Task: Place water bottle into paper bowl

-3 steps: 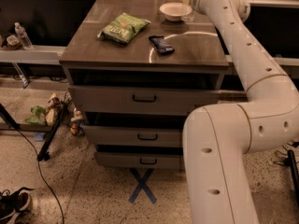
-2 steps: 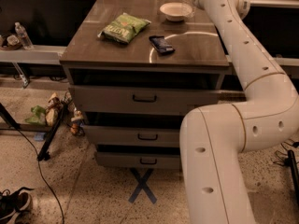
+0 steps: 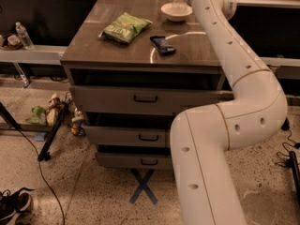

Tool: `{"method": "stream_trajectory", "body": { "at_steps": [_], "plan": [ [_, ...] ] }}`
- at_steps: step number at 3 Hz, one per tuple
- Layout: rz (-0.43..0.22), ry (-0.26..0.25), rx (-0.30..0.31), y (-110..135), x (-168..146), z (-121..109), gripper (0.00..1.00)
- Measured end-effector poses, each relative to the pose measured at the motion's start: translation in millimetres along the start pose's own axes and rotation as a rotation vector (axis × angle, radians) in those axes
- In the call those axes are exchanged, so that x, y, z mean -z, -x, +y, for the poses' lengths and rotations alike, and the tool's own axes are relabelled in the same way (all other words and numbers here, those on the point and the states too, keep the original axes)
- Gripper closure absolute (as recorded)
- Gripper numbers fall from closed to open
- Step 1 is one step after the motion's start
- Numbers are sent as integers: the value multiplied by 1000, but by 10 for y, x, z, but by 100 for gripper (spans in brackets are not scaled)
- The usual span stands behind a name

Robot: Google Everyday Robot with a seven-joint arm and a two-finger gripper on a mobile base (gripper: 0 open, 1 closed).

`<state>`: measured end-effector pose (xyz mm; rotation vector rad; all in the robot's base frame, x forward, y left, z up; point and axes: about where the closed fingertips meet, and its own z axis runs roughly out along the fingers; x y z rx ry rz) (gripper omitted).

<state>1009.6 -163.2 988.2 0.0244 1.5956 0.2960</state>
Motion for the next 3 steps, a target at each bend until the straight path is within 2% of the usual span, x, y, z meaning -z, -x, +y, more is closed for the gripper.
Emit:
{"method": "stream_trajectory", "body": {
  "at_steps": [1,2,3],
  "plan": [
    [-27,7,-33,0,-69,109,100],
    [-55,-14,-21,-116,-188,146,100],
    [-85,-33,20,-188,-264,156,100]
  ]
}}
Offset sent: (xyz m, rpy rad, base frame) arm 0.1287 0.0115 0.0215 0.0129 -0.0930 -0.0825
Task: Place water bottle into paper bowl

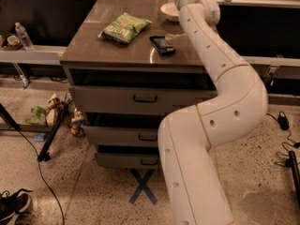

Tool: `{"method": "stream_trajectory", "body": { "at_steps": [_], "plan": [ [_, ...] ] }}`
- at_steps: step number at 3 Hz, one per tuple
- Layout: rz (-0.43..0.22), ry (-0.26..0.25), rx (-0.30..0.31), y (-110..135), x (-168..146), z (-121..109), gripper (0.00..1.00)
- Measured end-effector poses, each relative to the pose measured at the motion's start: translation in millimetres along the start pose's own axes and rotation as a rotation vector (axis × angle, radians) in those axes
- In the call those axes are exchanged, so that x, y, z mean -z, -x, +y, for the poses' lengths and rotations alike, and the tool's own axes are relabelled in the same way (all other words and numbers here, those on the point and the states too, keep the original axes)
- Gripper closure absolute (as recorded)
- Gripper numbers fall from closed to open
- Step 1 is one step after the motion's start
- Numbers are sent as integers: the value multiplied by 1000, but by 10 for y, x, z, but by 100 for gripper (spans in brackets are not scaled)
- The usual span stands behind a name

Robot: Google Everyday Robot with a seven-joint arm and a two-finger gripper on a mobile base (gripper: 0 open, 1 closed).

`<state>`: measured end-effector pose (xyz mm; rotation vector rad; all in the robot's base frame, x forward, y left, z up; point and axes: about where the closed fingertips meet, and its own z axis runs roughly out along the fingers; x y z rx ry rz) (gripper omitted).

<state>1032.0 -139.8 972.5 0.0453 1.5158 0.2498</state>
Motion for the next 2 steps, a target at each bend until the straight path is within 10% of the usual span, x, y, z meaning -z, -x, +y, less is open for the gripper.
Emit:
{"method": "stream_trajectory", "body": {
  "at_steps": [2],
  "plan": [
    [-55,-7,34,-56,-65,33,83]
  ]
}}
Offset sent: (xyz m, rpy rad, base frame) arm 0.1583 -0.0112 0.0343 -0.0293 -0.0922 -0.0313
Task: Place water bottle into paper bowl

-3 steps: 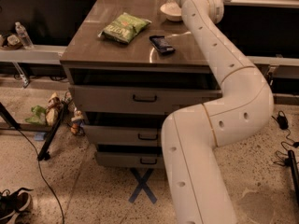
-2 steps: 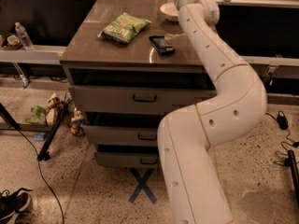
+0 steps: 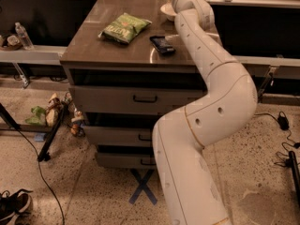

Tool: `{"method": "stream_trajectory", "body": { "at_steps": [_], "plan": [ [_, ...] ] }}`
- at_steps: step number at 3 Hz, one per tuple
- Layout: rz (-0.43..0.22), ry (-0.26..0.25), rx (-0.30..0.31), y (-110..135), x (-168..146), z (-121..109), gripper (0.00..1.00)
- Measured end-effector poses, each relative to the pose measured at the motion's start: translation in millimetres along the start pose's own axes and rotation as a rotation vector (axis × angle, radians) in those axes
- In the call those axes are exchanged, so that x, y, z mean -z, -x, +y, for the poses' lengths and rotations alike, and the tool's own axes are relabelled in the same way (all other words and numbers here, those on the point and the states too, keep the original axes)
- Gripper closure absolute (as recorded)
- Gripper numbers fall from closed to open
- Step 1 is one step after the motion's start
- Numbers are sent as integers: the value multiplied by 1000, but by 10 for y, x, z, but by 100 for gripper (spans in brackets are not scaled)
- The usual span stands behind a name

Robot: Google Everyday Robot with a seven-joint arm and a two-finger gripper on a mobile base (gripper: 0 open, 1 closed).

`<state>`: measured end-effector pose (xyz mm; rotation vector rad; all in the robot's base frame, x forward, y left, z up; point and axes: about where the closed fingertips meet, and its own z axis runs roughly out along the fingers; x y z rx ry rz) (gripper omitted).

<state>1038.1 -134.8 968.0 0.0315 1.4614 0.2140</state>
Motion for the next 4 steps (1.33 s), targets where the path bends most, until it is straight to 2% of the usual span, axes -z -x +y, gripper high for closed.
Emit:
{"method": "stream_trajectory", "body": {
  "at_steps": [1,2,3,4],
  "plan": [
    [-14,10,3,-57,-26,49,60],
    [-15,16,19,-143,-44,60,28],
    [-15,20,26,-166,-48,64,6],
    [-10,23,32,-182,-49,70,0]
  ]
}}
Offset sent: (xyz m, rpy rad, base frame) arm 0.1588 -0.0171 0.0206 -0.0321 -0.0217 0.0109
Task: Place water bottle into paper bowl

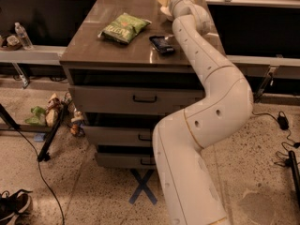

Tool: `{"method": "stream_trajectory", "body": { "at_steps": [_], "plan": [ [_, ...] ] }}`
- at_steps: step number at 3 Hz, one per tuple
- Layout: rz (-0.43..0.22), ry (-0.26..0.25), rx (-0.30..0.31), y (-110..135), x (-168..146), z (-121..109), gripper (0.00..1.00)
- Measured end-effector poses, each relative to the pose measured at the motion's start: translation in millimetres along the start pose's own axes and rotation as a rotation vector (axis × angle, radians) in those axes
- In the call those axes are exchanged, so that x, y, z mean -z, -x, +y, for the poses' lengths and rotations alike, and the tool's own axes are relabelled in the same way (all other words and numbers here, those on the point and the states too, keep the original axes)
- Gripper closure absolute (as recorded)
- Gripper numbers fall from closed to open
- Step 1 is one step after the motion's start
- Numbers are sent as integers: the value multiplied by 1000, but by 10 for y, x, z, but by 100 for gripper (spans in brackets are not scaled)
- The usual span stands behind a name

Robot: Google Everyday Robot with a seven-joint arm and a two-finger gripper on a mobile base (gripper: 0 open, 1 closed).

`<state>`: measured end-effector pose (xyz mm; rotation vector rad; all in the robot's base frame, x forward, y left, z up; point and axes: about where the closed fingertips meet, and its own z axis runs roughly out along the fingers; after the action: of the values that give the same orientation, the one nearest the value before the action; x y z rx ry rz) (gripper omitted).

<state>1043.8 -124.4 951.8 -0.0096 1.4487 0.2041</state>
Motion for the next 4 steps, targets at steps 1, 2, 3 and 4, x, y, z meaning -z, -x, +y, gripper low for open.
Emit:
{"method": "stream_trajectory", "body": {
  "at_steps": [1,2,3,4],
  "plan": [
    [4,2,5,-8,0,4,0],
    [12,6,8,5,5,13,0],
    [36,19,73,60,85,-123,0],
    [35,76,6,375,231,-138,0]
  ]
}}
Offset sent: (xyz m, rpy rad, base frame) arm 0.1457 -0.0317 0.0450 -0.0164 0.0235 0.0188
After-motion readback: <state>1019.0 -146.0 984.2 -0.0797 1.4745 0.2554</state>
